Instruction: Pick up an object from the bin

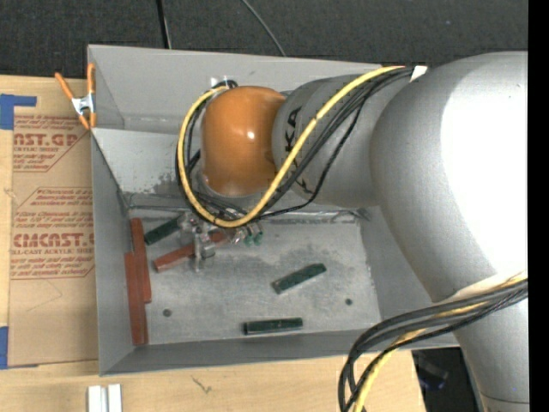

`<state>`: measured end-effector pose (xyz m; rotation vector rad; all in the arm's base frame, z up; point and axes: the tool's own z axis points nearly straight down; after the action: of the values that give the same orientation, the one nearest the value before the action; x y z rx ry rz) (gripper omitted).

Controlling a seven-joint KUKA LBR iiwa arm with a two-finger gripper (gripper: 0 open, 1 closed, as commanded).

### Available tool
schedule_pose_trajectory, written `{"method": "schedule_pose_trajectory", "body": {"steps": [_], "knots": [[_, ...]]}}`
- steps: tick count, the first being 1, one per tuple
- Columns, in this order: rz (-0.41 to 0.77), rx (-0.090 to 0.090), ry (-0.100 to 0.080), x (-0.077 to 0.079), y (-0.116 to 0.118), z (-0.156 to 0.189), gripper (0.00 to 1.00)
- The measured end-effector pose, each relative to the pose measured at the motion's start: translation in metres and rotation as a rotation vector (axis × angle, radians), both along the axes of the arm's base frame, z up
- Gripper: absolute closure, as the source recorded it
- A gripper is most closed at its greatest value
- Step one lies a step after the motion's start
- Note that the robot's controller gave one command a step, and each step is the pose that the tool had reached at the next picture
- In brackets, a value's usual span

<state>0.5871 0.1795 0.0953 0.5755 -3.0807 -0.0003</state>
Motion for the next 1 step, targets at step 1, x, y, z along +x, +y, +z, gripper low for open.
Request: {"method": "schedule_pose_trajectory", "body": {"steps": [1], "knots": [[0.0, 0.002, -0.009, 0.0025, 0.0008, 0.017, 1.0]]}}
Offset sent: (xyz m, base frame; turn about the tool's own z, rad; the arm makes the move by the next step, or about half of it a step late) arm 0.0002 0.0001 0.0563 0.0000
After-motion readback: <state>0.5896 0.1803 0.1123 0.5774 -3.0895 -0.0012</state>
